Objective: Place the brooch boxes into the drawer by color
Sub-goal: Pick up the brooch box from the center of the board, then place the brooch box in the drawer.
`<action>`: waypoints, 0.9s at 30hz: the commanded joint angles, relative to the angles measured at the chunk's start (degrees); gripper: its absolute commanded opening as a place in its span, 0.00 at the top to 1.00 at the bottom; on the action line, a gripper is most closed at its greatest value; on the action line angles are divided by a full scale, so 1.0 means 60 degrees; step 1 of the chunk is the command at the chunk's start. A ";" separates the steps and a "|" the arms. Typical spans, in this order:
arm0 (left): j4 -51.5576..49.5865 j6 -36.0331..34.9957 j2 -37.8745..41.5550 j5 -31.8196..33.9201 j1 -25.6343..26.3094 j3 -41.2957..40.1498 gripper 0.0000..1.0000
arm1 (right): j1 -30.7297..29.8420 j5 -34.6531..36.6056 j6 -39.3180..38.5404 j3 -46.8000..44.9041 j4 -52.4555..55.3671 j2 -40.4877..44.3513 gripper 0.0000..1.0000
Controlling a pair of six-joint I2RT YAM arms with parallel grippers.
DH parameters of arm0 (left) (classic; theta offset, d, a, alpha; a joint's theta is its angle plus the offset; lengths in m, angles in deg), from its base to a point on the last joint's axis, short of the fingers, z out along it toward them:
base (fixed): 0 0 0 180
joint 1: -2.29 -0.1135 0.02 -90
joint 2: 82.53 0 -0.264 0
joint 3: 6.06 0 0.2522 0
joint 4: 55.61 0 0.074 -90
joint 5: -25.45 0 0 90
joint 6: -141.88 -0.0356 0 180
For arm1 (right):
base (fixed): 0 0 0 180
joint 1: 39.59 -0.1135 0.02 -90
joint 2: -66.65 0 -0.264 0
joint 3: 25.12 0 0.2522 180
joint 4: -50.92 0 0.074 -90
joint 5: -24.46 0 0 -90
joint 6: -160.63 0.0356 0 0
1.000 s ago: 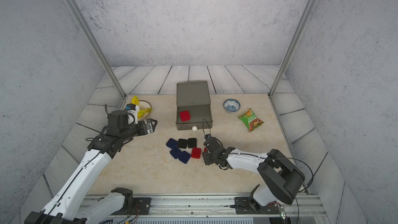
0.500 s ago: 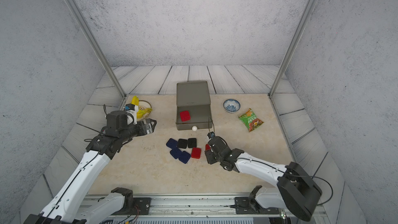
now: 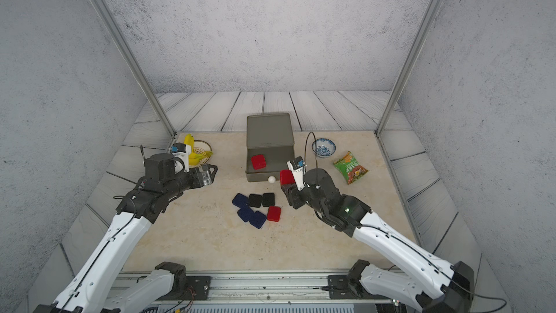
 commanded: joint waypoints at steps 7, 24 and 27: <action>-0.0299 -0.0111 0.0304 0.0065 0.0065 0.0339 0.02 | 0.0742 -0.1810 -0.1558 0.4045 0.2219 -0.3664 0.45; -0.0199 -0.0252 0.0058 -0.0019 0.0057 0.0358 0.02 | 0.1804 -0.2496 -0.1743 0.5499 0.2641 -0.6109 0.46; -0.0197 -0.0322 -0.0004 -0.0002 0.0057 0.0367 0.02 | 0.1860 -0.2312 -0.1730 0.5743 0.2492 -0.6621 0.46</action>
